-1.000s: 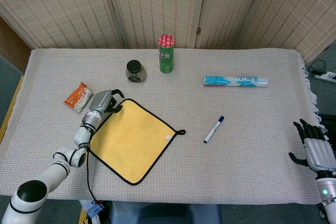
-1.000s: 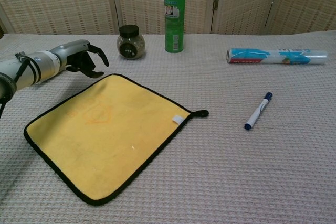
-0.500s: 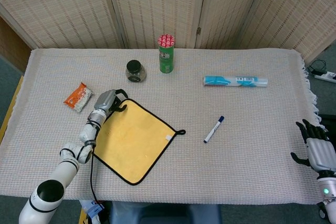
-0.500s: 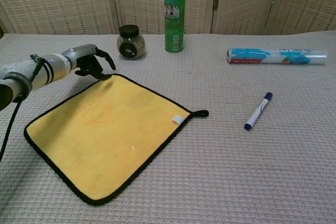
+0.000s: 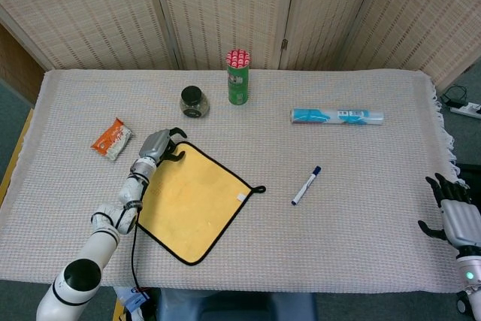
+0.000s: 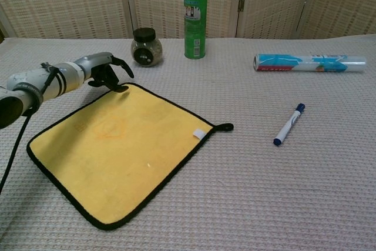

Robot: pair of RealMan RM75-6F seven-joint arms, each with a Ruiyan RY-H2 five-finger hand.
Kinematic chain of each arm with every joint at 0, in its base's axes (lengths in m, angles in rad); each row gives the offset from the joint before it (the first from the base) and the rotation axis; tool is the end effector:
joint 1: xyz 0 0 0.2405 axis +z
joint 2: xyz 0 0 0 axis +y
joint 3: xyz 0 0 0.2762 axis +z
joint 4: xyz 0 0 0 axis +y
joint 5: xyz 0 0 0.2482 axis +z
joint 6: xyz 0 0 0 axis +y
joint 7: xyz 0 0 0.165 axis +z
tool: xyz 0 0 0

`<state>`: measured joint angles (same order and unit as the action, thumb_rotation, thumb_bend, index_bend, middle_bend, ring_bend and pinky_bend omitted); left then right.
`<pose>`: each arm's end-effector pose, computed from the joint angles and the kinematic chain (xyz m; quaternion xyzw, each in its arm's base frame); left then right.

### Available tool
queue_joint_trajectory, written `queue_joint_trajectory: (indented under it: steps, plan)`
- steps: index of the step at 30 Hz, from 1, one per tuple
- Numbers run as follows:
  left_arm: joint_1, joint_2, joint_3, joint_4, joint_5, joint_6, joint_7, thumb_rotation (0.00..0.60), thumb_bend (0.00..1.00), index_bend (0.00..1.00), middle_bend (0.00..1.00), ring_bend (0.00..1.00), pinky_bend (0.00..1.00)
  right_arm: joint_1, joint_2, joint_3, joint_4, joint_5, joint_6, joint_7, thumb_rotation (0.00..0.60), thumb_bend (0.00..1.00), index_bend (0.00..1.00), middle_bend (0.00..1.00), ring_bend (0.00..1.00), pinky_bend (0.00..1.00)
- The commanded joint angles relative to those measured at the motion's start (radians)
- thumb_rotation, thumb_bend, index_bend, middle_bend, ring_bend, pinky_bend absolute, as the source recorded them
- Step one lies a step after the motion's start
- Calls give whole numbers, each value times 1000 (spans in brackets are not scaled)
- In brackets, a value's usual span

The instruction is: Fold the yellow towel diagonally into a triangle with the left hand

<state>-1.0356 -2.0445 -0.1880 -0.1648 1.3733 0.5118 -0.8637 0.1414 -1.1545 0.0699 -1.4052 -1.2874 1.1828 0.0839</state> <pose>-0.2196 0.5408 -0.0925 -0.6005 -0.5660 -0.3902 0.4085 -0.4265 -0.2296 0.1262 0.5743 -0.4778 0.2724 0.6064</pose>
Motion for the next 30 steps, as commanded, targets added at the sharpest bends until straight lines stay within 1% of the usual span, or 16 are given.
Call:
queue_joint_trajectory:
  steps: [1,8,19,30]
  plan:
    - [-2,-5,0,13,-3,-5,13,600,411,367,1000,1000,1000,0,1,-1,2,-1,-2,3,600,335,0,0,0,0]
    - [1,-12,-13,27,-23,-28,41,600,411,387,1000,1000,1000,-3,1,-1,2,-6,4,5,600,335,0,0,0,0]
    - [3,-14,-4,19,-17,-53,23,600,410,393,1000,1000,1000,-2,0,-2,-2,-8,3,1,600,335,0,0,0,0]
    - [13,-20,5,16,-6,-7,-8,600,410,518,1000,1000,1000,-4,3,-4,-6,-10,5,1,600,335,0,0,0,0]
